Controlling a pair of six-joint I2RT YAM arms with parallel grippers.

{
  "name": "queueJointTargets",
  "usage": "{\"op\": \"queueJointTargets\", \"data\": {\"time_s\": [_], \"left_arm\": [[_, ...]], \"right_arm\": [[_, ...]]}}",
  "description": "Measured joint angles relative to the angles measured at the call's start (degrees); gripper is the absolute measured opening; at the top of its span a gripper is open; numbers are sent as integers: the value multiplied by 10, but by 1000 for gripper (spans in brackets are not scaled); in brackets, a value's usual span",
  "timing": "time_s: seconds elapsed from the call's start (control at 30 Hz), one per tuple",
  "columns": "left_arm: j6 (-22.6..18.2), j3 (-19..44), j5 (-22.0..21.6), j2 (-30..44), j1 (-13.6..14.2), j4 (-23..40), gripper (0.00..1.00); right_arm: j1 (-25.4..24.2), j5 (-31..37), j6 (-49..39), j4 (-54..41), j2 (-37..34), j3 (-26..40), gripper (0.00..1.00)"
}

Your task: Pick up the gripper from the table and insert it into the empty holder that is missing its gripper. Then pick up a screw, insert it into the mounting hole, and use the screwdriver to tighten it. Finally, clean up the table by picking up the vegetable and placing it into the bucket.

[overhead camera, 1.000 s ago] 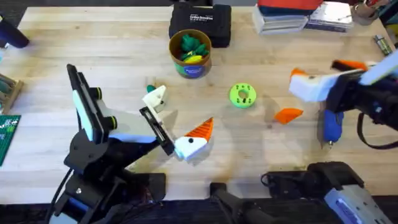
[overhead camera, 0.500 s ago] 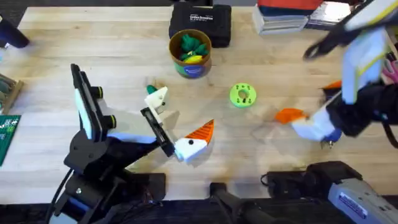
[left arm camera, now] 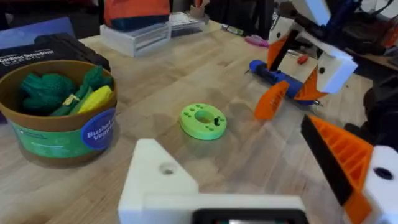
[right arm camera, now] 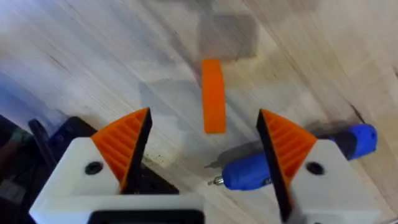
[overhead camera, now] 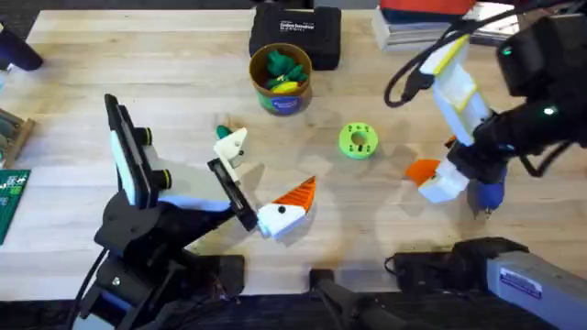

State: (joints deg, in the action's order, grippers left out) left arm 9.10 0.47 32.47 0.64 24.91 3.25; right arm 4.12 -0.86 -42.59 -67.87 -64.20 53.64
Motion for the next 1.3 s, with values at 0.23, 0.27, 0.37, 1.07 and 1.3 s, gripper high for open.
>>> {"op": "queueJointTargets", "data": {"time_s": [0.23,0.27,0.37,1.07,1.3], "left_arm": [[0,0,4,0,0,0,985],[0,0,5,0,0,0,985],[0,0,6,0,0,0,985],[0,0,8,0,0,0,985],[0,0,8,0,0,0,985]], "right_arm": [[0,17,-12,24,-66,-5,987],[0,17,-12,27,-73,-5,966],[0,17,-14,30,-90,-5,867],[0,26,-13,34,-79,-7,15],[0,-10,59,76,32,-7,15]]}}
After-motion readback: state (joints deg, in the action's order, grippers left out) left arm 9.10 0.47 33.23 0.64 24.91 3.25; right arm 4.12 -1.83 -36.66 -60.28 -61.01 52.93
